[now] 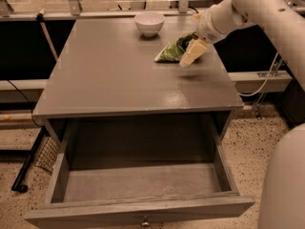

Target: Place green jalapeno chip bag into top drawer

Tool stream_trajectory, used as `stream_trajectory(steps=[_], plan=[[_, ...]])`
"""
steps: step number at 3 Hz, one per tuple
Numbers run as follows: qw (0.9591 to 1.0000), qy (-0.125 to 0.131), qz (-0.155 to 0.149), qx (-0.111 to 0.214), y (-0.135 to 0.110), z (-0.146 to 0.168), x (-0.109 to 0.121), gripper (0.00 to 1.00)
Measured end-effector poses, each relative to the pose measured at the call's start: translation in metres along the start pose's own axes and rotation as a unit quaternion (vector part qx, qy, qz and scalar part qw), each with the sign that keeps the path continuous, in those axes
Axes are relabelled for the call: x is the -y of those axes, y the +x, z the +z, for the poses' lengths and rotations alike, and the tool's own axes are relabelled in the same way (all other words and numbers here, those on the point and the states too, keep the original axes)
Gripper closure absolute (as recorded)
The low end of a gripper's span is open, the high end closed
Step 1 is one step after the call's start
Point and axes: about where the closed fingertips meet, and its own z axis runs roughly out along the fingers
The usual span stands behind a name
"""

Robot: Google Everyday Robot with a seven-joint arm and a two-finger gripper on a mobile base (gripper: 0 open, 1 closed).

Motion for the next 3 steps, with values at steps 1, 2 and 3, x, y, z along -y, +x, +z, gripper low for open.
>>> stream_trajectory(steps=[1, 2, 3], plan=[[0.9999, 0.009, 0.001, -0.006, 0.006, 0.011, 0.010, 0.14], [0.9998, 0.014, 0.000, -0.016, 0.012, 0.013, 0.015, 0.38], [0.9998, 0.003, -0.003, -0.019, 0.024, 0.006, 0.016, 0.69]])
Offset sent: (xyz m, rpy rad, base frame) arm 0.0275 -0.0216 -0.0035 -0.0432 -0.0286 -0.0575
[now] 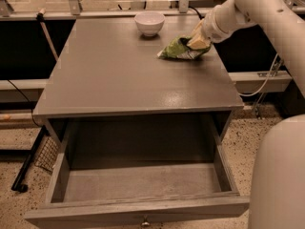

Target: Place green jalapeno chip bag into top drawer

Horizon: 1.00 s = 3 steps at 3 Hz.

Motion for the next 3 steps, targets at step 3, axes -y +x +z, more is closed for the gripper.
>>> stream_trajectory(steps=[3], plan=[[0.9907, -0.076, -0.025, 0.111, -0.028, -0.055, -0.026, 1.00]])
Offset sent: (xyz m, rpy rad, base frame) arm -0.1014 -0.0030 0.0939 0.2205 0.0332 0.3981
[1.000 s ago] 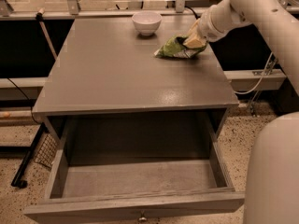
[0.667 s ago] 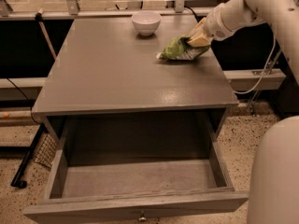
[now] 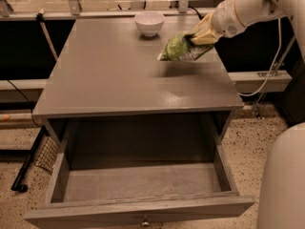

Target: Place green jalapeno chip bag into top drawer

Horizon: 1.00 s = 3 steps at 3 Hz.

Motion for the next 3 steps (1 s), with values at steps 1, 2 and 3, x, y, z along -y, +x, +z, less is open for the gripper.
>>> stream_trajectory(steps=[1, 2, 3], plan=[[0.9998, -0.004, -0.017, -0.007, -0.007, -0.013, -0.012, 1.00], [0.9994, 0.003, -0.029, -0.019, -0.019, -0.051, -0.039, 1.00], [0.9993, 0.006, -0.029, -0.022, -0.020, -0.070, -0.063, 1.00]])
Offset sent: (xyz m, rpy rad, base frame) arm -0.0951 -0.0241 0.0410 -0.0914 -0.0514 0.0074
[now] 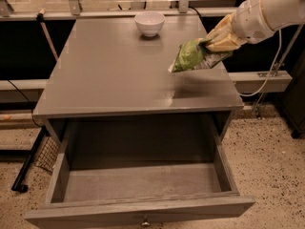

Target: Place green jalapeno chip bag into top drawer

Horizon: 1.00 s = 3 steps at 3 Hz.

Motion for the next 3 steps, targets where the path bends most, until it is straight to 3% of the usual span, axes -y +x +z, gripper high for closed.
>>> stream_trajectory(steps=[1, 2, 3], plan=[[1.0000, 0.000, -0.002, -0.005, -0.009, -0.015, -0.032, 1.00], [0.9998, -0.010, -0.010, -0.013, -0.028, -0.018, -0.077, 1.00], [0.9999, -0.007, -0.009, -0.010, -0.036, -0.015, -0.105, 1.00]])
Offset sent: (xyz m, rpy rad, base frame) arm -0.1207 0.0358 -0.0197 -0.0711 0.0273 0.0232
